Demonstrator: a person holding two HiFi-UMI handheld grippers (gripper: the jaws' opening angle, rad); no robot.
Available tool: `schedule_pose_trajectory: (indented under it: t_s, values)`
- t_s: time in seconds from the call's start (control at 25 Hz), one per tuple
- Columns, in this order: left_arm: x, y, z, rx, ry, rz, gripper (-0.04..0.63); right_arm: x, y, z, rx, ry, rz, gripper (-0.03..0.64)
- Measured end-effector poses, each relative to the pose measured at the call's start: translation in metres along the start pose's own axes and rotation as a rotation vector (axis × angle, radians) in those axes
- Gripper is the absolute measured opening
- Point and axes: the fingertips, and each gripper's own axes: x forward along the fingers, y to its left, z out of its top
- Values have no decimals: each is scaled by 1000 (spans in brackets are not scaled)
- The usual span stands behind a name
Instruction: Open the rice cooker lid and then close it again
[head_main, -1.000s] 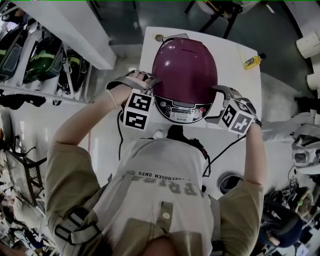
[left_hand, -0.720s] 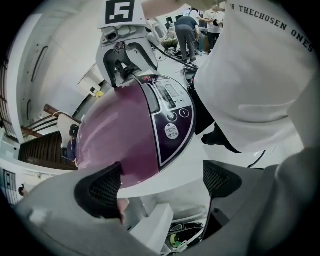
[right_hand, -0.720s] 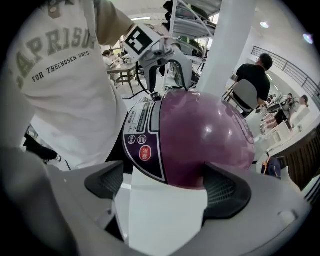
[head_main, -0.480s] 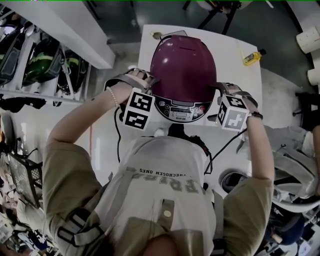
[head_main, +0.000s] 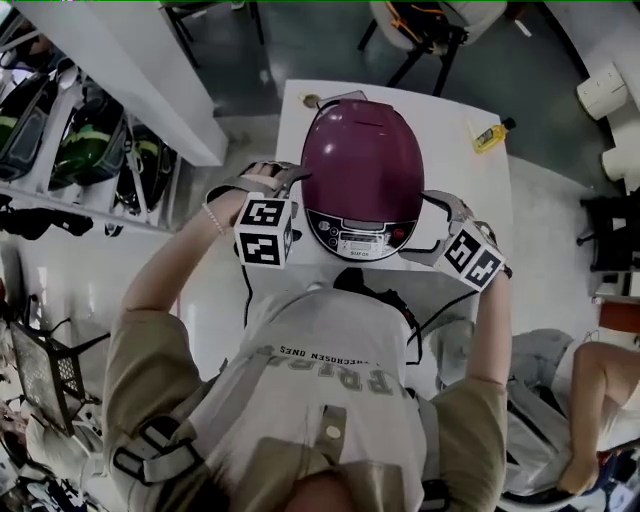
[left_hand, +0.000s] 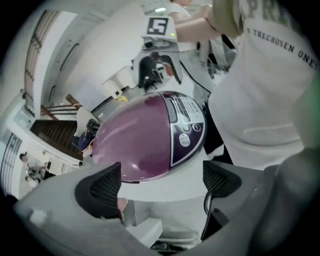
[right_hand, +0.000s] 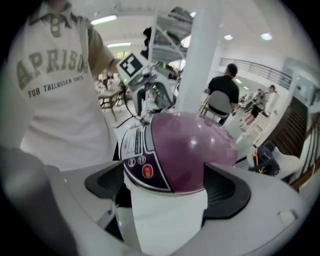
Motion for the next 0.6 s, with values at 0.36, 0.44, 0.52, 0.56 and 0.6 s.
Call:
schedule_pose_trajectory:
  t_s: [0.36, 0.44, 0.52, 0.56, 0.6]
  values:
    - [-82, 76, 18, -621, -517, 610, 405, -109, -47, 39, 433, -833, -801, 380]
    - [-97, 83, 12, -772, -605, 736, 370, -110, -45, 32, 494, -854, -922, 311]
    - [-105, 84, 2, -909, -653, 829, 331, -112, -40, 29, 534, -856, -1017, 246]
    - [-108, 83, -3, -972, -669, 863, 294, -115, -38, 29, 549, -856, -1058, 207]
    - [-110, 81, -8, -1027, -682, 893, 267, -117, -36, 29, 559, -854, -1095, 172]
